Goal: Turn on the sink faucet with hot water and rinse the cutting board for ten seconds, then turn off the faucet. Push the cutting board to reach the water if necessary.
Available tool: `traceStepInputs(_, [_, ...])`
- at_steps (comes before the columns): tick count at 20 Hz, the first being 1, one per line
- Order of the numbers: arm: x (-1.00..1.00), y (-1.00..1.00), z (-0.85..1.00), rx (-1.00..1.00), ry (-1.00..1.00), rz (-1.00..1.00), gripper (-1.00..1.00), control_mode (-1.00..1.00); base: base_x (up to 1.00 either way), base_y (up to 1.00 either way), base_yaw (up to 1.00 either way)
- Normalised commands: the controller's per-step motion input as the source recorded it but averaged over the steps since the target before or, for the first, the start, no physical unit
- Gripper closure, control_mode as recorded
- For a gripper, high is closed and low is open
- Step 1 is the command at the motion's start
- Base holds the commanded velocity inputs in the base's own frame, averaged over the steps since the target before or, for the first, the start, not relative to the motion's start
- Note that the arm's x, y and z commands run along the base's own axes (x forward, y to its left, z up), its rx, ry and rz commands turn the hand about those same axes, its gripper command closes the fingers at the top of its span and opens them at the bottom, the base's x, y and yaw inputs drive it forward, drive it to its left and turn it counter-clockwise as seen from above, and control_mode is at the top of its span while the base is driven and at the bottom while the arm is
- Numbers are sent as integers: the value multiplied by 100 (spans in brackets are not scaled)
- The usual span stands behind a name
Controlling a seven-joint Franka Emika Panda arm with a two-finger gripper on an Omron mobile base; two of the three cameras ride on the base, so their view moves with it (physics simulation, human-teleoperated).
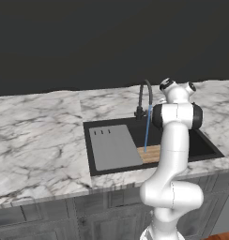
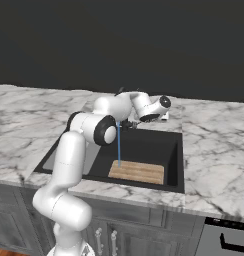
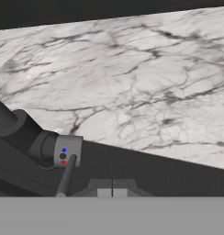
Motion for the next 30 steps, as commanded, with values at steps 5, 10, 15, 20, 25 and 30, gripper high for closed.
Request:
traceStepInputs(5, [0, 0, 0, 0, 0, 0, 100, -100, 0, 0, 0])
traceStepInputs(10, [0, 0, 0, 0, 0, 0, 100, -100, 0, 0, 0])
traceStepInputs(15, [0, 0, 0, 0, 0, 0, 100, -100, 0, 0, 0])
traceStepInputs(20, [0, 0, 0, 0, 0, 0, 100, -100, 0, 0, 0])
traceStepInputs(25, [0, 0, 0, 0, 0, 0, 100, -100, 0, 0, 0])
traceStepInputs(30, [0, 0, 0, 0, 0, 0, 100, -100, 0, 0, 0])
